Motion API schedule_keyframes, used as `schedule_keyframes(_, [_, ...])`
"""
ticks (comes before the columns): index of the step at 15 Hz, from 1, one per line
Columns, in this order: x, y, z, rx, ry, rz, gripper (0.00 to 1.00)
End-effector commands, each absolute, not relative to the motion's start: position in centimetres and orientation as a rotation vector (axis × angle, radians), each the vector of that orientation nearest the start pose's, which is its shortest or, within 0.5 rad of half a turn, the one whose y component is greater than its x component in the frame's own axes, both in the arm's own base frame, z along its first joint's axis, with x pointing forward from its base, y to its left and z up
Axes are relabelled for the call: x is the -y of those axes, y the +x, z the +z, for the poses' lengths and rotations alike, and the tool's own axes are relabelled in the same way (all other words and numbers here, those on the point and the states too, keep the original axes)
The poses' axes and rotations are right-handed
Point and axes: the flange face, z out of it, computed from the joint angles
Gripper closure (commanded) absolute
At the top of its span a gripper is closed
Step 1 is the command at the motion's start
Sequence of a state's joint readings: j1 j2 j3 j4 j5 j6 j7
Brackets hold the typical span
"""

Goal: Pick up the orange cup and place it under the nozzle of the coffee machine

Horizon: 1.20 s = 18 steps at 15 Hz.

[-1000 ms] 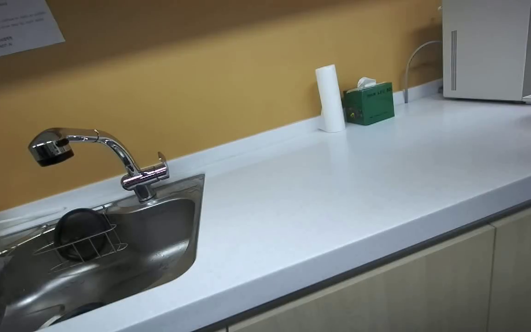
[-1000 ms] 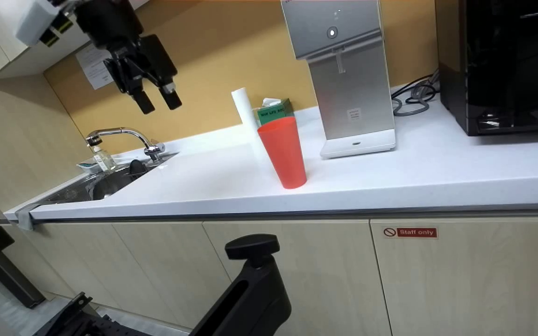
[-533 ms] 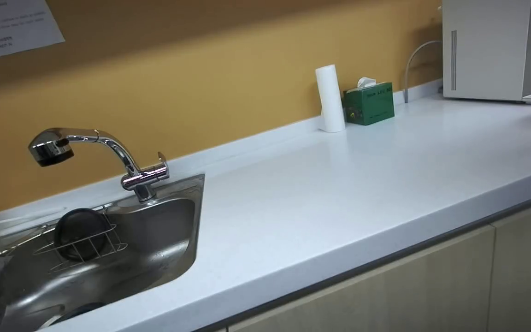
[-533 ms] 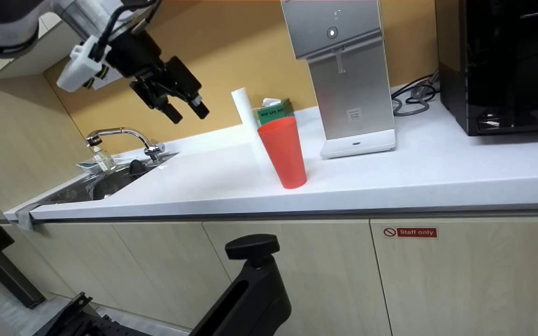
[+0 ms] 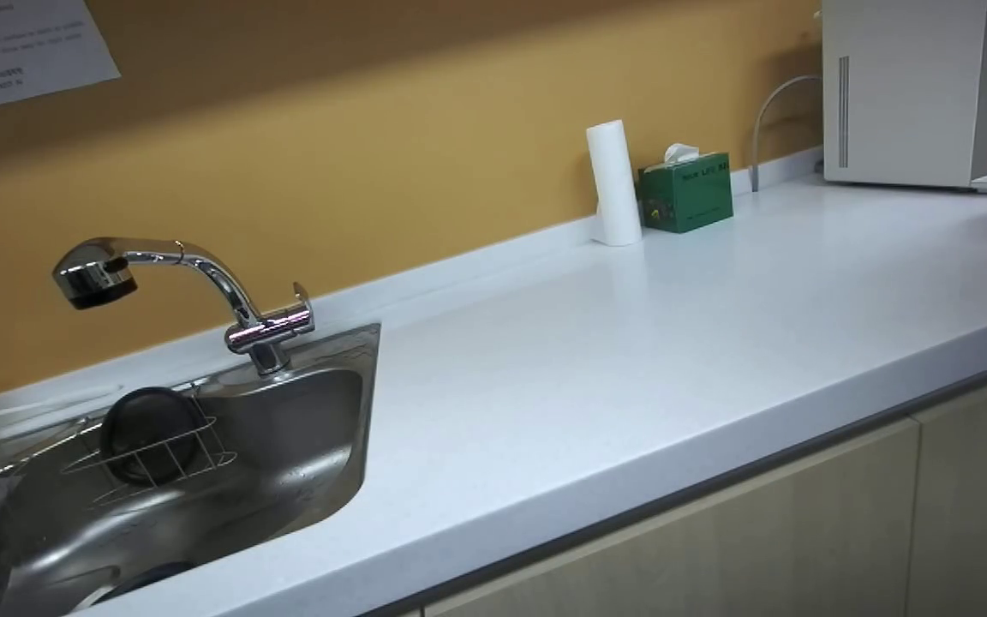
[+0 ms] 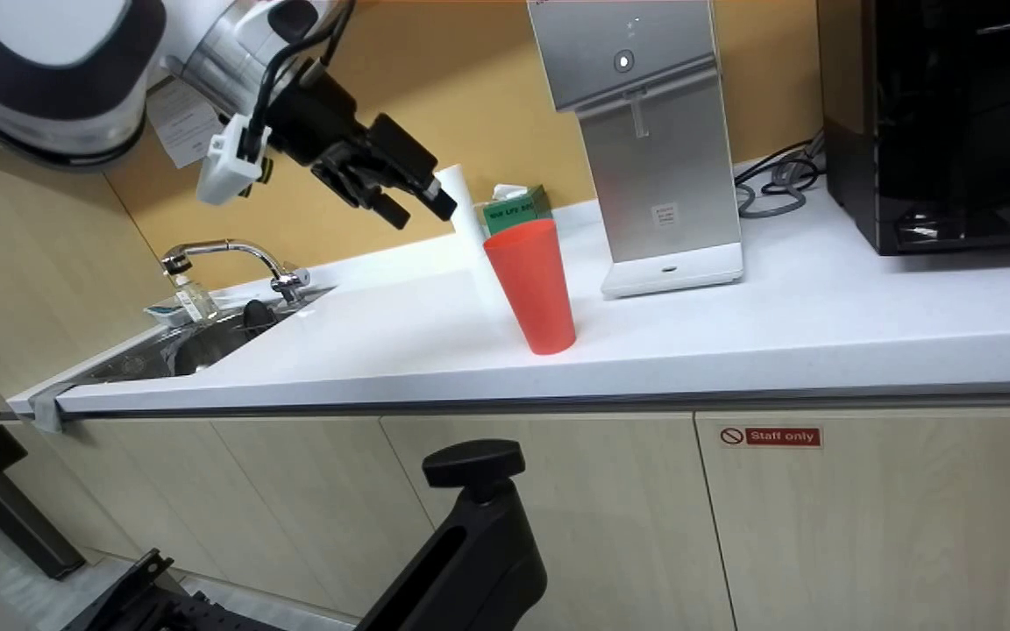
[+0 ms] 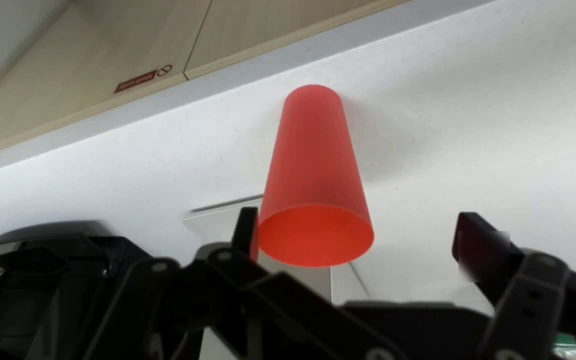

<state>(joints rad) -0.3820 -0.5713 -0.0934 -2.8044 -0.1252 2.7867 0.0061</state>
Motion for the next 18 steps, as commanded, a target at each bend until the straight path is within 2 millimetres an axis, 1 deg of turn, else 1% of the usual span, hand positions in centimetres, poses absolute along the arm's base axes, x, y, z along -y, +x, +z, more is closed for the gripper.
schedule_keyframes(1, [17.6, 34.9, 39.8, -0.707, -3.124, -0.767, 0.0])
schedule_keyframes(3, [17.6, 35.1, 38.3, -0.727, -3.122, -0.686, 0.0])
schedule_keyframes(4, [17.8, 34.8, 39.4, -0.661, -3.134, -0.729, 0.0])
schedule_keyframes(5, [17.8, 34.9, 38.8, -0.658, -3.137, -0.708, 0.0])
schedule_keyframes(6, [17.9, 35.0, 38.7, -0.656, -3.138, -0.704, 0.0])
schedule_keyframes(10, [17.9, 35.0, 39.1, -0.656, -3.136, -0.717, 0.0])
schedule_keyframes(11, [18.0, 35.2, 38.9, -0.659, -3.132, -0.742, 0.0])
schedule_keyframes(15, [18.0, 36.4, 37.4, -0.649, -3.086, -0.832, 0.0])
schedule_keyframes(18, [18.1, 37.0, 35.8, -0.662, -3.066, -0.861, 0.0])
